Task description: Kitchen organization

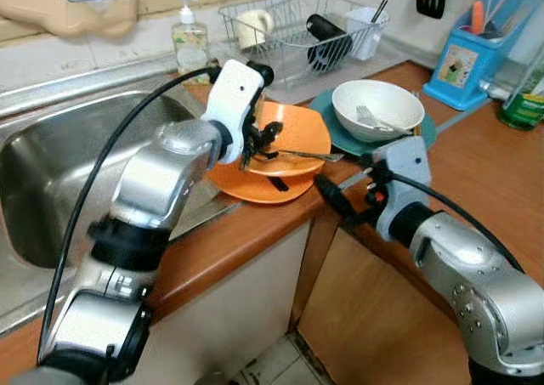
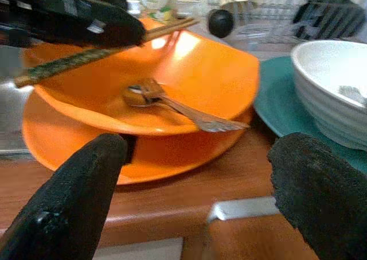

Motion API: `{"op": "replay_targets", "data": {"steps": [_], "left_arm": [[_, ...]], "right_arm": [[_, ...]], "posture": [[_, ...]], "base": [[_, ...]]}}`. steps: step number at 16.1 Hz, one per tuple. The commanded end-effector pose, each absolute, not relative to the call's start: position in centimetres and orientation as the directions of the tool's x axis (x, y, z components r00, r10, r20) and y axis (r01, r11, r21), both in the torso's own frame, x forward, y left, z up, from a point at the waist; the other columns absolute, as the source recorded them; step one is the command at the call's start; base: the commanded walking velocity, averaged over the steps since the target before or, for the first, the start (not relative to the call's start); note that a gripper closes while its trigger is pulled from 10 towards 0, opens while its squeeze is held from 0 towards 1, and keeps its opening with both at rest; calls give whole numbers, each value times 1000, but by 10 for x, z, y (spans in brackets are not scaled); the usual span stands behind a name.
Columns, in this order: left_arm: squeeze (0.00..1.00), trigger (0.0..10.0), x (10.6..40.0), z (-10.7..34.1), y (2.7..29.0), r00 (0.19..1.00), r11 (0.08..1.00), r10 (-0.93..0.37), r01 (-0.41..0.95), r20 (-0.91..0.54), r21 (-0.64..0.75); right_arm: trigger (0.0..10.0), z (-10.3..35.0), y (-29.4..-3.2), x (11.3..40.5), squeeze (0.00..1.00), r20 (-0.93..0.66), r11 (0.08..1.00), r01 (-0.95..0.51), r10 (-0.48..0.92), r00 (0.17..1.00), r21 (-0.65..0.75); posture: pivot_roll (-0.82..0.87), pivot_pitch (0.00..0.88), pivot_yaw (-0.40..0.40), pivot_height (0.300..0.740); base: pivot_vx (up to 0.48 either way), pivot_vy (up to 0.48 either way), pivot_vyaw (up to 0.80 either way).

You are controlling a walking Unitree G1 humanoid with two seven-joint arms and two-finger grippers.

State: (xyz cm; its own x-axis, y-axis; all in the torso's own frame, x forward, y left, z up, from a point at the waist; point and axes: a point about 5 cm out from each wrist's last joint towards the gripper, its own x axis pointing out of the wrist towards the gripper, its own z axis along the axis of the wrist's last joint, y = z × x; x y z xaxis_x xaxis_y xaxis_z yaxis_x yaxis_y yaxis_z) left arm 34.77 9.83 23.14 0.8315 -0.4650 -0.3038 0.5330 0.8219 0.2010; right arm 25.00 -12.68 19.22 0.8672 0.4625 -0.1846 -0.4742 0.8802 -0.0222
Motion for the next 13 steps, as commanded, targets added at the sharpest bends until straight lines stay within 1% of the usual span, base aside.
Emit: {"op": "replay_targets", "data": {"steps": [1, 4, 5, 6, 7, 8, 9, 10, 11, 13], "left_arm": [[0, 0, 352, 236, 98, 841, 823, -436, 517, -320, 236], [0, 0, 357, 233, 99, 840, 823, -396, 504, -372, 263], [0, 745, 357, 232, 99, 835, 818, -390, 508, -389, 271], [0, 1569, 358, 227, 102, 834, 818, -358, 497, -420, 290], [0, 1569, 359, 226, 103, 836, 821, -337, 487, -433, 300], [0, 1843, 360, 224, 104, 833, 821, -340, 489, -437, 294], [0, 1176, 361, 225, 104, 830, 821, -348, 494, -436, 287], [0, 824, 362, 225, 103, 829, 821, -346, 494, -439, 287], [0, 0, 362, 225, 103, 828, 819, -345, 496, -442, 288], [0, 0, 363, 225, 102, 821, 812, -350, 506, -452, 290]], "right_arm": [[10000, 197, -125, 249, 0, -178, 871, -491, 479, 860, -26], [10000, 197, -122, 248, 0, -184, 861, -507, 495, 849, -23], [10000, 197, -121, 247, 0, -187, 858, -513, 500, 845, -24], [10000, 197, -120, 246, 0, -190, 854, -520, 506, 841, -27], [10000, 197, -119, 246, 0, -191, 853, -521, 507, 840, -27], [10000, 197, -117, 245, 0, -192, 849, -528, 514, 836, -26], [10000, 197, -116, 244, 0, -193, 847, -531, 518, 833, -24], [10000, 197, -116, 244, 0, -194, 846, -533, 519, 833, -23], [10000, 197, -115, 244, 0, -194, 846, -533, 519, 833, -23], [10000, 197, -116, 245, 0, -194, 848, -530, 516, 834, -25]], "posture": [[-14, 0, 2, 740], [-14, 0, 4, 740], [-15, 0, 6, 740], [-16, 0, 7, 740], [-16, 0, 7, 740], [-14, 0, 7, 740], [-14, 0, 7, 740], [-13, 0, 8, 740], [-13, 0, 8, 740], [-12, 0, 10, 740]], "base": [[0, 0, 0], [0, 0, 0], [0, 0, 0], [0, 0, 0], [0, 0, 0], [0, 0, 0], [0, 0, 0], [0, 0, 0], [0, 0, 0], [0, 0, 0]]}}
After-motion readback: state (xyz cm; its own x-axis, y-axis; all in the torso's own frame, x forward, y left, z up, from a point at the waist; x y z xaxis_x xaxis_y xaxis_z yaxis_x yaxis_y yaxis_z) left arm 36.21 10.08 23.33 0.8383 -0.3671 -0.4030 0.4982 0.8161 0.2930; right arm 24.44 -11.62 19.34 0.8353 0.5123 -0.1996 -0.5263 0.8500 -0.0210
